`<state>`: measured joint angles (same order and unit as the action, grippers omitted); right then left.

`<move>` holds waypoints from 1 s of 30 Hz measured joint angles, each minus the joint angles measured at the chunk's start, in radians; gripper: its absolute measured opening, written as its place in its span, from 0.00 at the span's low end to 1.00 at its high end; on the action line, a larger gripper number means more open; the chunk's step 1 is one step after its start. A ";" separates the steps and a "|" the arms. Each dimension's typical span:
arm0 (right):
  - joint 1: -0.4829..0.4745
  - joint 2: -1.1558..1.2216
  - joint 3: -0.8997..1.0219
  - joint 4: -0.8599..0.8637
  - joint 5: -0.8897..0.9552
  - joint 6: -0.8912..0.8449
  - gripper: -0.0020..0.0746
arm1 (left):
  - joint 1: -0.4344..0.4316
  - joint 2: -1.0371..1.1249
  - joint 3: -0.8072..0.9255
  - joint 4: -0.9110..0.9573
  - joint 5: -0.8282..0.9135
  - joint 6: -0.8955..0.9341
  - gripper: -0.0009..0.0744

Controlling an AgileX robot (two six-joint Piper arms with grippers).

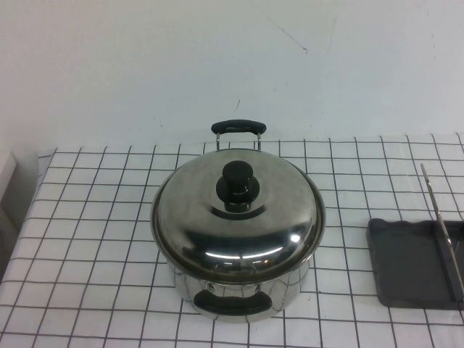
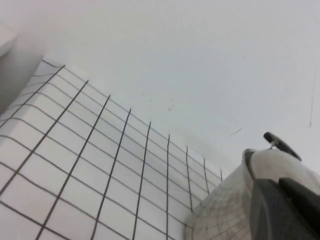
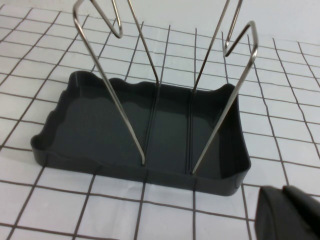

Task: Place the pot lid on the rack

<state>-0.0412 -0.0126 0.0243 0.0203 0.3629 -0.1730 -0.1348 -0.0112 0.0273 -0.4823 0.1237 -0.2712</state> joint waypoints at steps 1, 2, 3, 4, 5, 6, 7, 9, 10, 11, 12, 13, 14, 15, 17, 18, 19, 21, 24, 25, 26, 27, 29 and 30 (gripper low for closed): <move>0.000 0.000 0.000 0.000 0.000 0.000 0.02 | 0.000 0.000 0.000 -0.016 -0.013 0.000 0.01; 0.000 0.000 0.000 0.000 0.000 0.000 0.02 | 0.000 0.000 0.000 -0.029 -0.024 0.000 0.01; 0.000 0.000 0.000 0.000 0.000 0.000 0.02 | 0.000 0.000 0.000 -0.039 -0.033 0.000 0.01; 0.000 0.000 0.000 0.000 0.000 0.000 0.02 | 0.000 0.000 0.000 -0.050 -0.041 -0.005 0.01; 0.000 0.000 0.000 0.000 0.000 0.000 0.02 | 0.000 0.000 0.000 -0.067 -0.050 -0.014 0.01; 0.000 0.000 0.000 0.000 0.000 0.000 0.02 | 0.000 0.000 0.000 -0.087 -0.060 -0.021 0.01; 0.000 0.000 0.000 0.000 0.000 0.000 0.02 | -0.002 0.000 0.000 -0.101 -0.065 -0.023 0.01; 0.000 0.000 0.000 0.000 0.000 0.000 0.02 | -0.009 0.000 -0.005 -0.110 -0.049 -0.007 0.01; 0.000 0.000 0.000 0.000 0.000 0.000 0.02 | -0.013 0.000 -0.025 -0.107 -0.021 0.013 0.01; 0.000 0.000 0.000 0.000 0.000 0.000 0.02 | -0.018 0.003 -0.059 -0.097 0.022 0.047 0.01; 0.000 0.000 0.000 0.000 0.000 0.000 0.02 | -0.020 0.017 -0.103 -0.083 0.068 0.090 0.01; 0.000 0.000 0.000 0.000 0.000 0.000 0.02 | -0.020 0.036 -0.144 -0.070 0.111 0.141 0.01; 0.000 0.000 0.000 0.000 0.000 0.000 0.02 | -0.020 0.067 -0.197 -0.055 0.152 0.195 0.01; 0.000 0.000 0.000 0.000 0.000 0.000 0.02 | -0.020 0.106 -0.251 -0.044 0.188 0.253 0.01; 0.000 0.000 0.000 0.000 0.000 0.000 0.02 | -0.020 0.195 -0.341 -0.047 0.238 0.373 0.01; 0.000 0.000 0.000 0.000 0.000 0.000 0.02 | -0.020 0.236 -0.383 -0.066 0.254 0.448 0.01; 0.000 0.000 0.000 0.000 0.000 0.000 0.02 | -0.020 0.274 -0.420 -0.091 0.267 0.526 0.01; 0.000 0.000 0.000 0.000 0.000 0.000 0.02 | -0.020 0.337 -0.473 -0.138 0.279 0.648 0.01; 0.000 0.000 0.000 0.000 0.000 0.000 0.02 | -0.020 0.432 -0.537 -0.160 0.281 0.733 0.01; 0.000 0.000 0.000 0.000 0.000 0.000 0.02 | -0.022 0.467 -0.553 -0.160 0.281 0.743 0.01; 0.000 0.000 0.000 0.000 0.000 0.000 0.02 | -0.024 0.504 -0.567 -0.158 0.279 0.744 0.01; 0.000 0.000 0.000 0.000 0.000 0.000 0.02 | -0.033 0.540 -0.582 -0.143 0.275 0.742 0.01; 0.000 0.000 0.000 0.000 0.000 0.000 0.02 | -0.065 0.601 -0.603 -0.062 0.240 0.694 0.01; 0.000 0.000 0.000 0.000 0.000 0.000 0.02 | -0.097 0.635 -0.608 0.006 0.203 0.637 0.01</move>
<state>-0.0412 -0.0126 0.0243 0.0203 0.3629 -0.1728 -0.2316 0.6241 -0.5807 -0.4759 0.3263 0.3658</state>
